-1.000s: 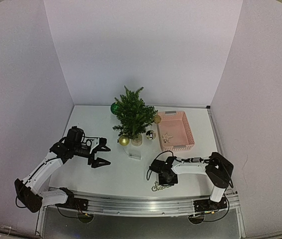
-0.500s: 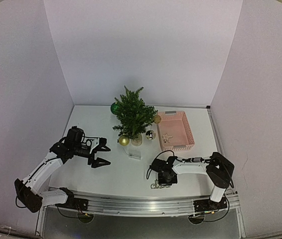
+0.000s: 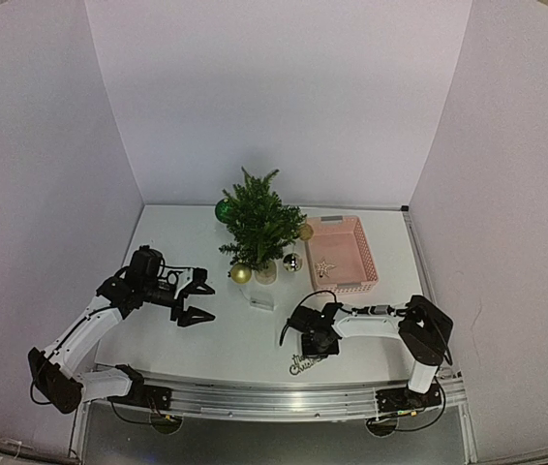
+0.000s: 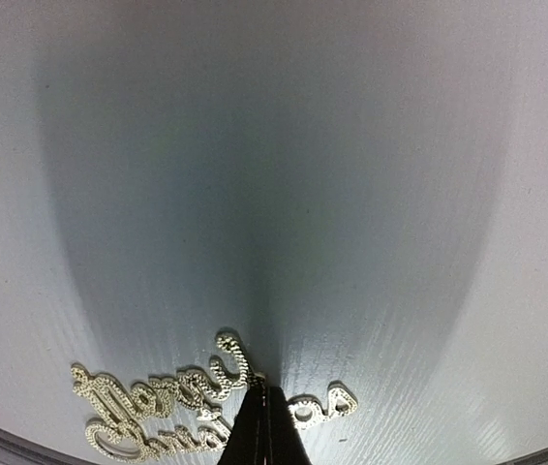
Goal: Decorate the small christmas tree
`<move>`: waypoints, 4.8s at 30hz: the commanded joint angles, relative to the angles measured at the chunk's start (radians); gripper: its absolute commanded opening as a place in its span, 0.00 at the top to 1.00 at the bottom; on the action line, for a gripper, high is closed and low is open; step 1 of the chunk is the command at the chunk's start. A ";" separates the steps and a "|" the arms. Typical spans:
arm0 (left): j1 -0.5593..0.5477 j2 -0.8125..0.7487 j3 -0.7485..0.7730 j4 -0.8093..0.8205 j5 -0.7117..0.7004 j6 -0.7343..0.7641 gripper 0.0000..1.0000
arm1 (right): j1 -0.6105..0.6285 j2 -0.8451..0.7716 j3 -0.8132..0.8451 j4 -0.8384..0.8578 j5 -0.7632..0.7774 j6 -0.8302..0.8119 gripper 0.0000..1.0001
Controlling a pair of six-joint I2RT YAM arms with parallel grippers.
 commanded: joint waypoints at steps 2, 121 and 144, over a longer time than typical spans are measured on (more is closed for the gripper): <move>-0.001 -0.005 0.014 0.017 0.012 0.000 0.20 | 0.001 -0.093 0.006 0.030 0.042 -0.021 1.00; 0.492 -0.005 -0.391 0.541 -0.773 -0.854 0.00 | -0.911 -0.265 0.115 0.266 -0.063 -0.485 0.15; 0.493 0.323 -0.186 0.580 -0.710 -0.772 0.00 | -0.669 0.407 0.758 -0.083 -0.070 -0.563 0.43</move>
